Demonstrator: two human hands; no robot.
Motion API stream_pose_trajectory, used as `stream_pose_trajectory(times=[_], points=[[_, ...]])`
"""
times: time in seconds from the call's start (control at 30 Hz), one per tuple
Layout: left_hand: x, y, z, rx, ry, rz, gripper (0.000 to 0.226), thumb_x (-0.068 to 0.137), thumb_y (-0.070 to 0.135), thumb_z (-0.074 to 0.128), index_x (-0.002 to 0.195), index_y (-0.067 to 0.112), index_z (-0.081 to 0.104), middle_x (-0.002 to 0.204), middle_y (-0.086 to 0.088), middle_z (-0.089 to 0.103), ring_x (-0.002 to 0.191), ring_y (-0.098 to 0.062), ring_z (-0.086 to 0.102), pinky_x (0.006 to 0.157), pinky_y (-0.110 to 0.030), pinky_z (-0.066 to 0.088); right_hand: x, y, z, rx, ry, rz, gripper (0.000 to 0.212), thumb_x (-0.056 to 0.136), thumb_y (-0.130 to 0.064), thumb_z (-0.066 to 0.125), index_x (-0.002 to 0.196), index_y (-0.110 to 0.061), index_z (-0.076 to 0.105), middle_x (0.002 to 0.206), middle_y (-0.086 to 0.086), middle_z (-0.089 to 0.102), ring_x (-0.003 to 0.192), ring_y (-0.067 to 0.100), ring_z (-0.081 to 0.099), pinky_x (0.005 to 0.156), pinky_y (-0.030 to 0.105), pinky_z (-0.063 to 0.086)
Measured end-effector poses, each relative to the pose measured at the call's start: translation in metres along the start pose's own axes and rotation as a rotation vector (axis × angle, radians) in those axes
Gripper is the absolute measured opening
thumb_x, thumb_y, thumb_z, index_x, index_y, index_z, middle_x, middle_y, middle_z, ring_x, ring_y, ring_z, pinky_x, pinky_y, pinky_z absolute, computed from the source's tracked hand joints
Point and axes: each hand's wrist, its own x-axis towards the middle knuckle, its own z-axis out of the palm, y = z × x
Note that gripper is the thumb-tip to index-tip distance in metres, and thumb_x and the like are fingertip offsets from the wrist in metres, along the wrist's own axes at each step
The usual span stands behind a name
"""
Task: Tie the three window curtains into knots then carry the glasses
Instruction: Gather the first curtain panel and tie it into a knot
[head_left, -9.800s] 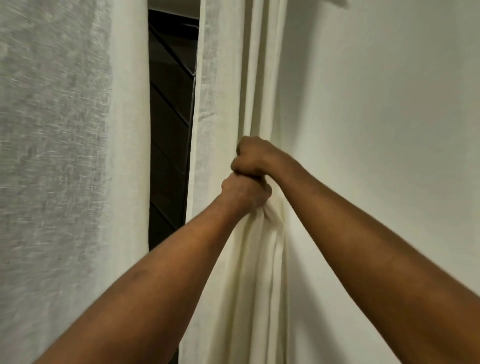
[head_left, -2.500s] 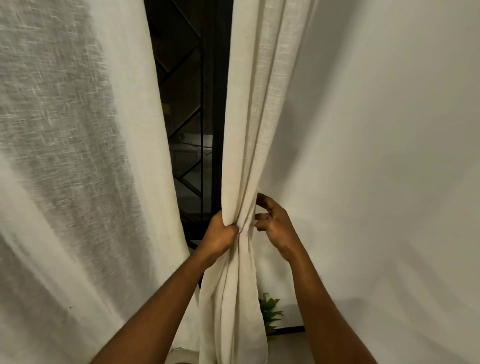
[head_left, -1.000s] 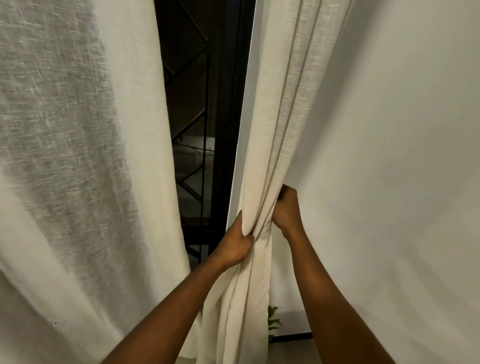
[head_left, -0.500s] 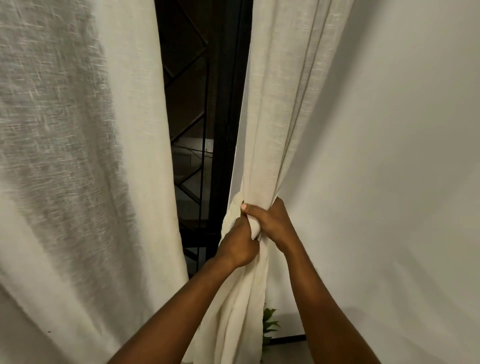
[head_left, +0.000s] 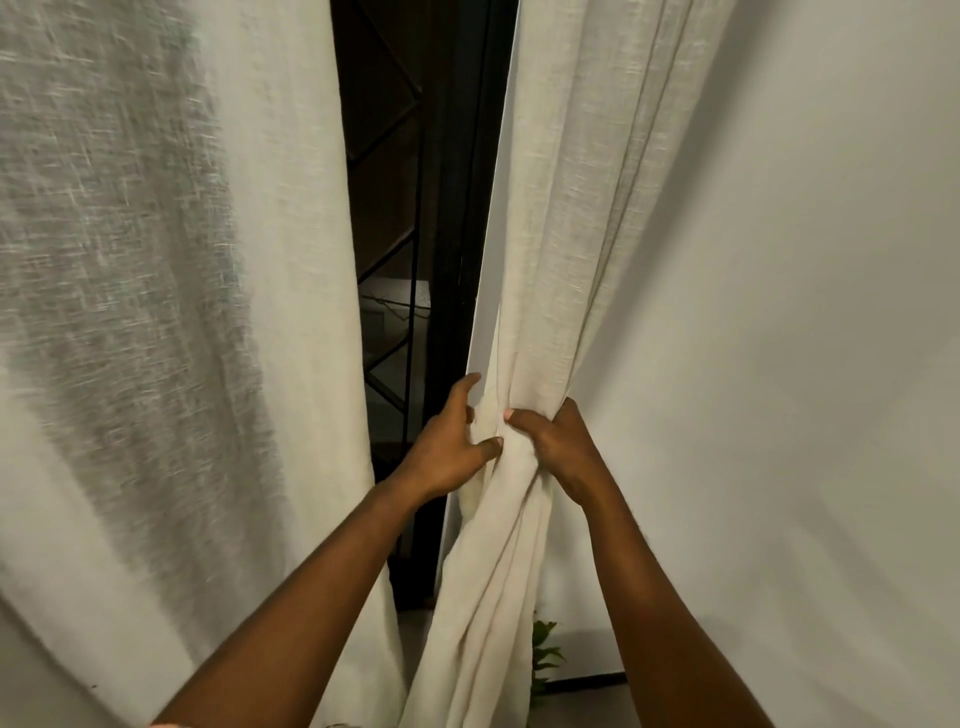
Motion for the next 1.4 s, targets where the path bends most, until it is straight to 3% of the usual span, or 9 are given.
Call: stream_pose_trajectory(times=[0.3, 0.47, 0.57, 0.73, 0.87, 0.93, 1.1, 1.23, 1.4], points=[[0.004, 0.028, -0.028, -0.248, 0.023, -0.266, 0.020, 0.094, 0.020, 0.054, 0.113, 0.016, 0.061, 0.083, 0.000, 0.057, 0.064, -0.011, 0.052, 0.055, -0.023, 0.041, 0.012, 0.006, -0.014, -0.114, 0.067, -0.031, 0.045, 0.090, -0.024, 0.064, 0.132, -0.010, 0.054, 0.120, 0.004, 0.064, 0.109, 0.021, 0.060, 0.090, 0.030, 0.047], [0.007, 0.034, -0.053, -0.899, -0.289, -0.519, 0.028, 0.096, 0.036, 0.048, 0.097, 0.009, 0.057, 0.054, 0.002, 0.041, 0.035, -0.003, 0.032, 0.030, -0.013, 0.027, 0.016, 0.011, -0.008, -0.210, 0.170, -0.088, 0.052, 0.087, -0.034, 0.069, 0.130, -0.009, 0.053, 0.119, -0.001, 0.061, 0.106, 0.014, 0.058, 0.089, 0.026, 0.046], [-0.001, 0.041, -0.047, -0.934, -0.304, -0.604, 0.035, 0.101, 0.034, 0.038, 0.079, 0.007, 0.047, 0.043, 0.002, 0.044, 0.027, -0.003, 0.031, 0.028, -0.012, 0.027, 0.011, 0.008, -0.004, -0.314, 0.402, -0.157, 0.054, 0.081, -0.035, 0.075, 0.121, -0.009, 0.051, 0.114, 0.000, 0.056, 0.101, 0.015, 0.056, 0.090, 0.033, 0.050], [-0.006, 0.044, -0.023, -0.773, -0.244, -0.532, 0.029, 0.099, 0.014, 0.044, 0.127, 0.016, 0.051, 0.069, -0.007, 0.060, 0.035, -0.008, 0.043, 0.032, -0.016, 0.039, -0.003, -0.002, 0.012, -0.341, 0.617, -0.198, 0.069, 0.080, -0.033, 0.077, 0.132, -0.010, 0.037, 0.126, 0.008, 0.057, 0.110, 0.029, 0.060, 0.092, 0.038, 0.050], [-0.009, 0.054, -0.004, -0.660, -0.267, -0.432, 0.040, 0.097, 0.007, 0.051, 0.133, 0.022, 0.047, 0.089, -0.018, 0.068, 0.053, -0.010, 0.063, 0.054, -0.025, 0.057, -0.009, -0.007, 0.019, -0.374, 0.673, -0.186, 0.071, 0.081, -0.037, 0.074, 0.132, -0.009, 0.034, 0.123, 0.012, 0.059, 0.105, 0.033, 0.063, 0.085, 0.039, 0.053], [-0.007, 0.053, -0.001, -0.539, -0.286, -0.370, 0.043, 0.096, 0.010, 0.053, 0.138, 0.019, 0.046, 0.094, -0.020, 0.069, 0.059, -0.010, 0.063, 0.067, -0.029, 0.057, -0.005, -0.007, 0.016, -0.463, 0.619, -0.161, 0.064, 0.085, -0.041, 0.068, 0.130, -0.008, 0.039, 0.118, 0.012, 0.063, 0.102, 0.033, 0.064, 0.086, 0.040, 0.053], [-0.010, 0.060, -0.012, -0.383, -0.327, -0.284, 0.027, 0.096, 0.018, 0.055, 0.123, 0.019, 0.057, 0.069, -0.005, 0.062, 0.048, -0.009, 0.056, 0.047, -0.026, 0.049, 0.002, -0.017, -0.005, -0.623, 0.176, -0.181, 0.040, 0.094, -0.048, 0.051, 0.109, -0.013, 0.060, 0.095, 0.003, 0.068, 0.088, 0.024, 0.065, 0.069, 0.029, 0.046], [-0.005, 0.058, -0.010, -0.250, -0.201, -0.224, 0.029, 0.094, 0.023, 0.058, 0.122, 0.014, 0.059, 0.088, -0.004, 0.072, 0.075, -0.014, 0.069, 0.068, -0.033, 0.058, 0.005, -0.035, -0.023, -0.225, -0.203, -0.001, 0.077, 0.082, -0.079, 0.031, 0.113, -0.018, 0.068, 0.101, -0.002, 0.072, 0.095, 0.016, 0.067, 0.080, 0.027, 0.052], [-0.003, 0.056, 0.005, 0.051, 0.086, -0.184, 0.054, 0.064, 0.053, 0.054, 0.106, 0.019, 0.066, 0.087, -0.004, 0.070, 0.077, -0.025, 0.068, 0.066, -0.043, 0.059, -0.001, -0.037, -0.017, -0.286, -0.298, -0.085, 0.055, 0.081, -0.055, 0.068, 0.125, -0.023, 0.060, 0.111, -0.006, 0.069, 0.100, 0.007, 0.066, 0.086, 0.025, 0.054]])
